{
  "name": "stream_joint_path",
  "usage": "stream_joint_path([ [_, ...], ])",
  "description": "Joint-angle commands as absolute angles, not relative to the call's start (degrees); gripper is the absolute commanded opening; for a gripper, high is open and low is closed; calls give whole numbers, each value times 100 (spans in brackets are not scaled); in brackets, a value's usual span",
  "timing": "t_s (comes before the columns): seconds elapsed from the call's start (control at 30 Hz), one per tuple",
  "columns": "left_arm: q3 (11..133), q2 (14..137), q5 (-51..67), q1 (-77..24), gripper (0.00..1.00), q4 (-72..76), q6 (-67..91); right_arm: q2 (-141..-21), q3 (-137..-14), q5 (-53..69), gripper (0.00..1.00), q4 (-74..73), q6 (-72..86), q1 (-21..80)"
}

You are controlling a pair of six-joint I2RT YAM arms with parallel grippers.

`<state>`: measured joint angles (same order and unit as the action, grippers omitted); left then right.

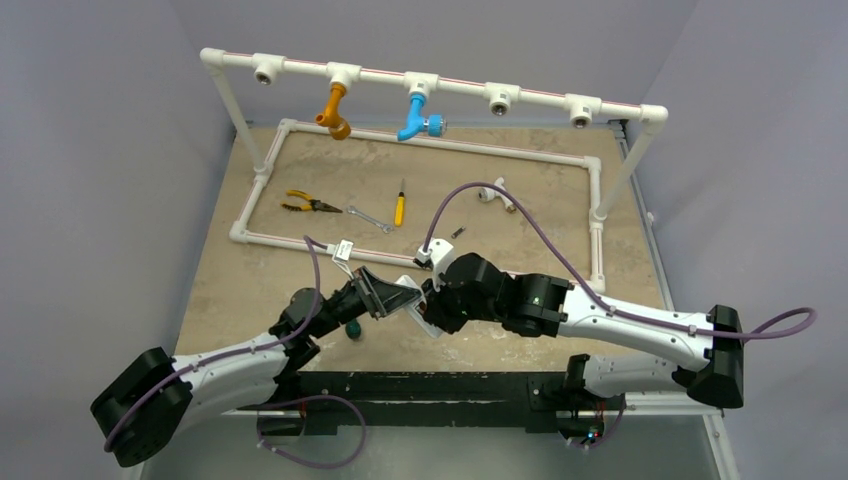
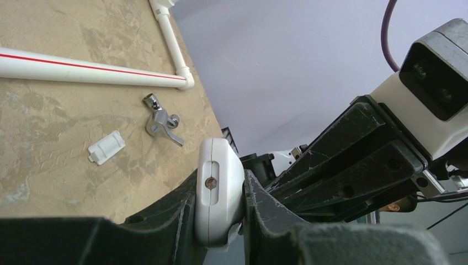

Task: Load the batteries into the remote control

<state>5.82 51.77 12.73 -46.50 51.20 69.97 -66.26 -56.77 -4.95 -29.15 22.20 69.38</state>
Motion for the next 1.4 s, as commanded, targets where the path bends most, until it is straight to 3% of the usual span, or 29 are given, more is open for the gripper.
stream_joint_path([
  [0.0, 668, 5240, 1289, -4671, 0, 6416, 7466, -6689, -5804, -661, 0, -2541, 2446, 6953],
  [0.2, 654, 5398, 1287, -4672, 0, 6625, 7516, -6732, -5898, -575, 13, -2592, 2433, 6960],
  [0.63, 594, 5532, 1304, -4672, 0, 6695, 7518, -6574, -6130, -852, 31, -3021, 2206, 6959],
  [1.37, 636, 5603, 1599, -4668, 0, 6250, 7512, -5677, -6250, -722, 44, -3195, 1275, 6955],
])
